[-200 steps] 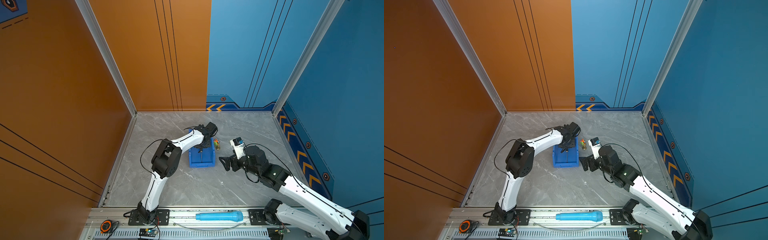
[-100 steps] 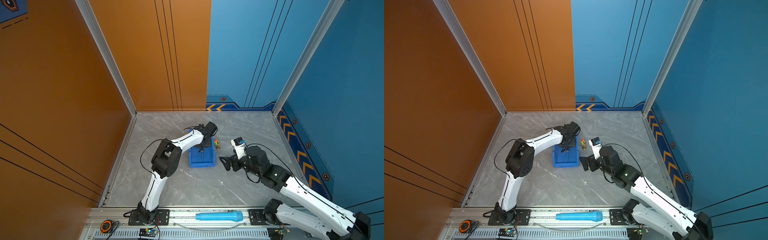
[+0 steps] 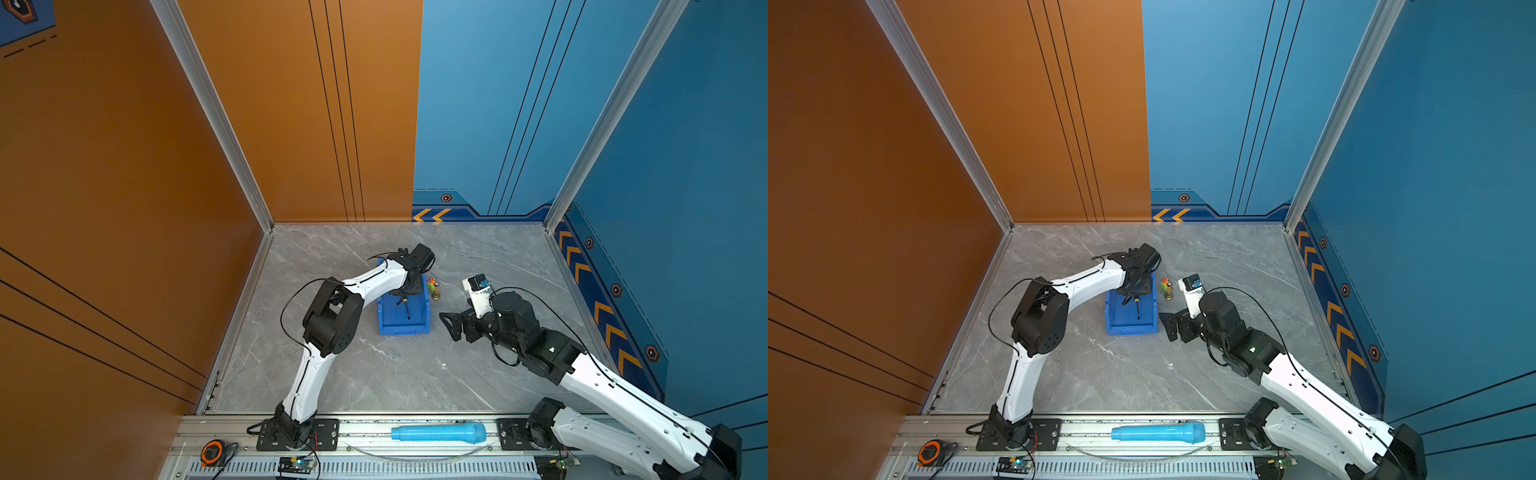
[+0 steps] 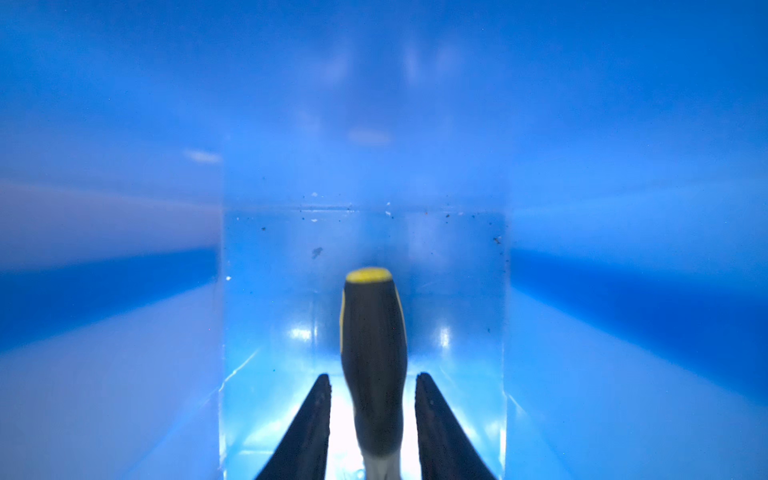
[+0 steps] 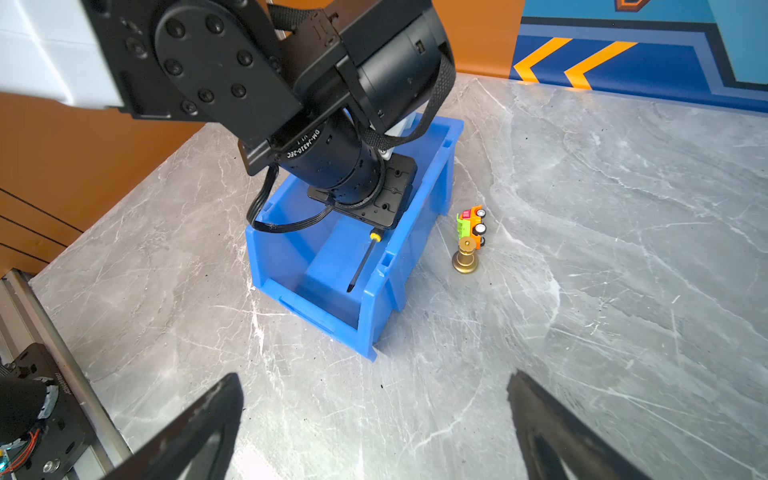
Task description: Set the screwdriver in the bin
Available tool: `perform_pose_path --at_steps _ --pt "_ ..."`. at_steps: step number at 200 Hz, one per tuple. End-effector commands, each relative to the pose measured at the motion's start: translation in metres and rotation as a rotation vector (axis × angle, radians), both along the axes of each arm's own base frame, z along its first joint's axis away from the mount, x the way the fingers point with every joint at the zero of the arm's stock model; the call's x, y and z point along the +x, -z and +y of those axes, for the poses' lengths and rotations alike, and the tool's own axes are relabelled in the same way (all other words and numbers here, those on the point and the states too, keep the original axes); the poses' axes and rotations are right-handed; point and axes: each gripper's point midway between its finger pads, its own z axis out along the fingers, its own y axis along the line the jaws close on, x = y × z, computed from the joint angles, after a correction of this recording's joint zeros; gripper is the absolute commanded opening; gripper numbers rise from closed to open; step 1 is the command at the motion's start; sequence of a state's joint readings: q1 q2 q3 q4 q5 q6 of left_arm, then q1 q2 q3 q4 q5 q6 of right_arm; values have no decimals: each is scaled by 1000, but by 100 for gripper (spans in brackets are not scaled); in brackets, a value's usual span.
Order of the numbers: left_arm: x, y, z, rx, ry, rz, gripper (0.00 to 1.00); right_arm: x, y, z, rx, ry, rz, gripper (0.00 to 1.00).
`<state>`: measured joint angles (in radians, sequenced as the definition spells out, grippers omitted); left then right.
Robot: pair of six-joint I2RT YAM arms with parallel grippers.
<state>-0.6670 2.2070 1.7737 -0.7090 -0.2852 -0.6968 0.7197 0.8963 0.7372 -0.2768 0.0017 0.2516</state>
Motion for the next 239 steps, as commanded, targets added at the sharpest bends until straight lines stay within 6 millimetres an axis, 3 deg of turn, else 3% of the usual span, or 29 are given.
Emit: perform_pose_path --at_steps 1,67,130,202,239 --pt "-7 -3 8 32 13 13 37 0 -1 -6 3 23 -14 100" --pt "-8 -25 10 29 25 -29 38 -1 -4 -9 10 34 -23 100" --pt "-22 -66 9 18 103 -88 50 -6 -2 -13 14 36 -25 100" --pt "-62 -127 19 -43 186 -169 90 -2 5 -27 -2 109 -14 100" --pt "-78 -141 38 -56 230 -199 98 4 4 -33 1 171 -5 100"
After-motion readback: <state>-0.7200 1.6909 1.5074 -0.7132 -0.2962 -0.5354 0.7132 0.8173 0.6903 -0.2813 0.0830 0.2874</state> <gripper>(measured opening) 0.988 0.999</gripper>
